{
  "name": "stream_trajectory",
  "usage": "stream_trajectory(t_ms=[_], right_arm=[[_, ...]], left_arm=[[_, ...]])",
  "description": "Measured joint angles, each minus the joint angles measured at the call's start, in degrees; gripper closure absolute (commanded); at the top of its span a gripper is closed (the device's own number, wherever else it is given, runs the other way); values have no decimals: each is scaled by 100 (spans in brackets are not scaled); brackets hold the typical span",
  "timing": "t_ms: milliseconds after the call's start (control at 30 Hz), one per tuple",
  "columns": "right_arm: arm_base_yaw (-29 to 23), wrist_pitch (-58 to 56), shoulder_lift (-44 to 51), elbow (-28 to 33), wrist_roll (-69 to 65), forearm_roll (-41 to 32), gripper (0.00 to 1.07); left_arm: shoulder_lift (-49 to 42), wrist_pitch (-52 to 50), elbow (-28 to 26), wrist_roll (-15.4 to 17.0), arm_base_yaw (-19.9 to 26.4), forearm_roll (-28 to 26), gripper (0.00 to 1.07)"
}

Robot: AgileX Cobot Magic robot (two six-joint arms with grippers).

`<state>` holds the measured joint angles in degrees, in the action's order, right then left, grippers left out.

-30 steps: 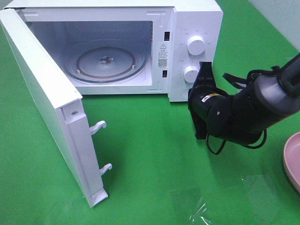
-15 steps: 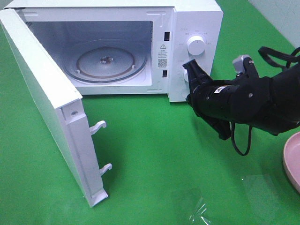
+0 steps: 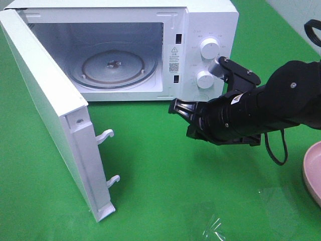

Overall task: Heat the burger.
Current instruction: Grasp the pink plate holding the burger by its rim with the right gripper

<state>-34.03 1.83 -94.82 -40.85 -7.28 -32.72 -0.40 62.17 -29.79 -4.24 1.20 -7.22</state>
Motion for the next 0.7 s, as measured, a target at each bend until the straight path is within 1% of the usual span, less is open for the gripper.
stream_trajectory(t_ms=[33, 67, 100, 133, 167, 200, 233, 267, 300, 367, 400, 433, 467, 567, 633, 667, 700], right_arm=[[0, 0, 0, 0, 0, 0, 103], [0, -350, 86, 0, 80, 447, 102], [0, -350, 86, 0, 80, 447, 102], [0, -544, 149, 0, 86, 688, 101], [0, -882, 286, 6, 86, 1117, 101], [0, -882, 286, 6, 86, 1117, 101], [0, -1272, 430, 6, 86, 1513, 100], [0, -1272, 430, 6, 86, 1513, 100], [0, -1627, 584, 6, 86, 1874, 99], [0, -1788, 659, 6, 86, 1982, 98], [0, -2172, 848, 6, 86, 2200, 97], [0, -2172, 848, 6, 86, 2200, 97], [0, -2510, 1049, 6, 86, 2326, 95], [0, -2739, 1215, 6, 86, 2435, 92], [0, -3105, 1530, 6, 86, 2584, 85], [0, -3105, 1530, 6, 86, 2584, 85], [0, -3306, 1736, 6, 63, 2687, 78]], left_arm=[[0, 0, 0, 0, 0, 0, 9], [0, 0, 0, 0, 0, 0, 9], [0, 0, 0, 0, 0, 0, 9], [0, 0, 0, 0, 0, 0, 9], [0, 0, 0, 0, 0, 0, 9], [0, 0, 0, 0, 0, 0, 9], [0, 0, 0, 0, 0, 0, 9], [0, 0, 0, 0, 0, 0, 9], [0, 0, 0, 0, 0, 0, 9], [0, 0, 0, 0, 0, 0, 9], [0, 0, 0, 0, 0, 0, 9], [0, 0, 0, 0, 0, 0, 9], [0, 0, 0, 0, 0, 0, 9], [0, 0, 0, 0, 0, 0, 9], [0, 0, 0, 0, 0, 0, 9], [0, 0, 0, 0, 0, 0, 9], [0, 0, 0, 0, 0, 0, 9]])
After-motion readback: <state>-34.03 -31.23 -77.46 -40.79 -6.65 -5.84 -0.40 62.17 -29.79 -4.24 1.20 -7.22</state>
